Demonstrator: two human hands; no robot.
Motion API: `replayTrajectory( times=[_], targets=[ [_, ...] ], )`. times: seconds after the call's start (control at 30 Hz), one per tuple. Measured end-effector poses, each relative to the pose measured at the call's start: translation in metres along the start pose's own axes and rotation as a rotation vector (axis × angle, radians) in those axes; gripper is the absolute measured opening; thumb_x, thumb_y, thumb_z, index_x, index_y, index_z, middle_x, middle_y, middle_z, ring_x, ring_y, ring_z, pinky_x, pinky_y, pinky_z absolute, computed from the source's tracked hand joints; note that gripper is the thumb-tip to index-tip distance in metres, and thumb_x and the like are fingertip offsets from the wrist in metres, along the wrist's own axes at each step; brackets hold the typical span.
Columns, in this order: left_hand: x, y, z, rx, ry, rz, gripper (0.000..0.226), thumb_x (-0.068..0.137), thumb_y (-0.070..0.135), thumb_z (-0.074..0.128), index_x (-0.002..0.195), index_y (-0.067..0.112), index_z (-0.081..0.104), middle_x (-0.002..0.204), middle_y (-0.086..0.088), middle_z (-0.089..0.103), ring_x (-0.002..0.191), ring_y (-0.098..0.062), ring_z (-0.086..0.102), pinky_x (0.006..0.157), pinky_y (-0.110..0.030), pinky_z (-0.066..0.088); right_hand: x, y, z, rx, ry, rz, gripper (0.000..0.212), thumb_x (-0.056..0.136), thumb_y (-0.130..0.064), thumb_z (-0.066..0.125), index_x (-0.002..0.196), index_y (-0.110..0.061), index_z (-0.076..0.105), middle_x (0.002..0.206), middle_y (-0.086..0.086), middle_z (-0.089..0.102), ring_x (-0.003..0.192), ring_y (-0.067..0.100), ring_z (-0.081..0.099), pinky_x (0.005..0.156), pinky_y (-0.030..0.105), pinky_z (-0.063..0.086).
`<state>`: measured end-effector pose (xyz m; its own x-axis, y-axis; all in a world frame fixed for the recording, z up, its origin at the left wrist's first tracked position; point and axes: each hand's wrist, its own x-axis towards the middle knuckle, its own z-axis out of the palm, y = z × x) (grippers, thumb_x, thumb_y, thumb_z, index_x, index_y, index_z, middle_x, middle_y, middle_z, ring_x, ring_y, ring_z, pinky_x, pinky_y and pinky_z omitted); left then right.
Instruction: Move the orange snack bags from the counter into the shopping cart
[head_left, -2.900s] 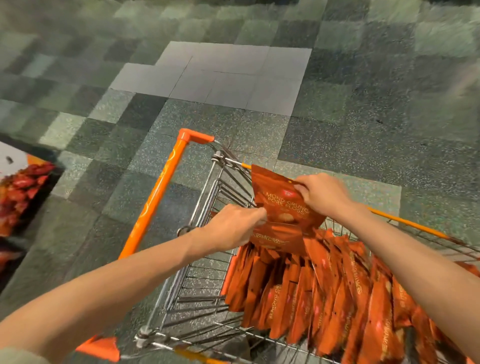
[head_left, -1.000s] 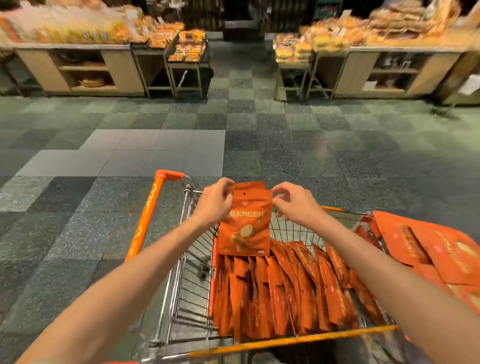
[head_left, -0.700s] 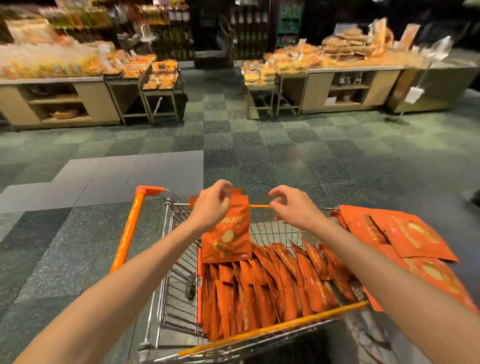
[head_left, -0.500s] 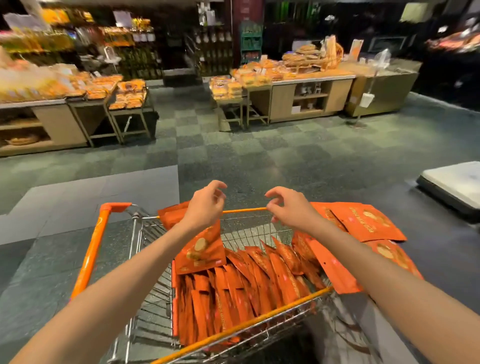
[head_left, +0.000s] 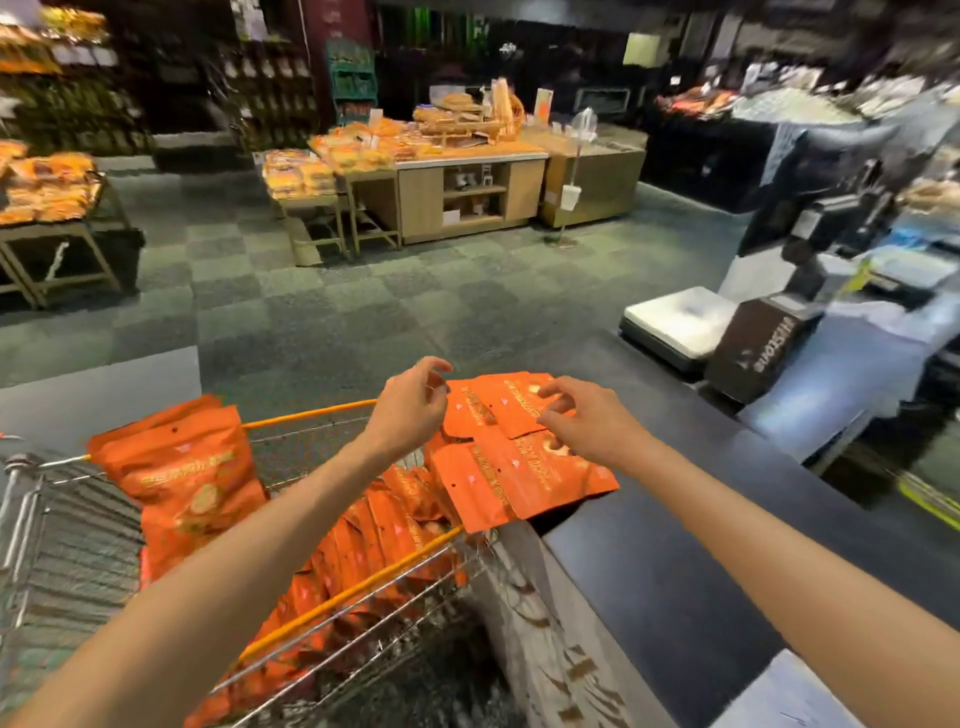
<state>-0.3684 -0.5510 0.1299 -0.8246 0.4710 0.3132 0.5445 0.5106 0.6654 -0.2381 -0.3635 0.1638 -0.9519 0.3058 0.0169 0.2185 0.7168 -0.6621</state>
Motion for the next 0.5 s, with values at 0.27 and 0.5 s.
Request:
replayTrajectory(
  times=[0.27, 0.5],
  targets=[
    [0.017, 0.015, 0.058, -0.008, -0.111, 0.016, 0.028, 0.089, 0.009, 0.051, 0.115, 0.013, 0.058, 0.099, -0.006, 0.070, 0.089, -0.020, 0.064, 0.082, -0.034, 0.050, -0.001, 0.055, -0.017, 0.046, 0.018, 0.096, 0.025, 0.090, -0.014, 0.053, 0.115, -0.016, 0.058, 0.097, 0.000, 0.070, 0.076, 0.021, 0.070, 0.073, 0.032, 0.055],
    [0.069, -0.043, 0.104, 0.066, -0.230, -0.021, 0.029, 0.089, 0.010, 0.051, 0.116, 0.014, 0.057, 0.099, -0.007, 0.069, 0.092, -0.025, 0.063, 0.079, -0.034, 0.047, 0.053, 0.096, 0.032, -0.110, 0.018, 0.113, 0.032, 0.091, -0.019, 0.049, 0.122, -0.016, 0.058, 0.121, 0.000, 0.063, 0.108, 0.021, 0.059, 0.085, 0.032, 0.045]
  ],
)
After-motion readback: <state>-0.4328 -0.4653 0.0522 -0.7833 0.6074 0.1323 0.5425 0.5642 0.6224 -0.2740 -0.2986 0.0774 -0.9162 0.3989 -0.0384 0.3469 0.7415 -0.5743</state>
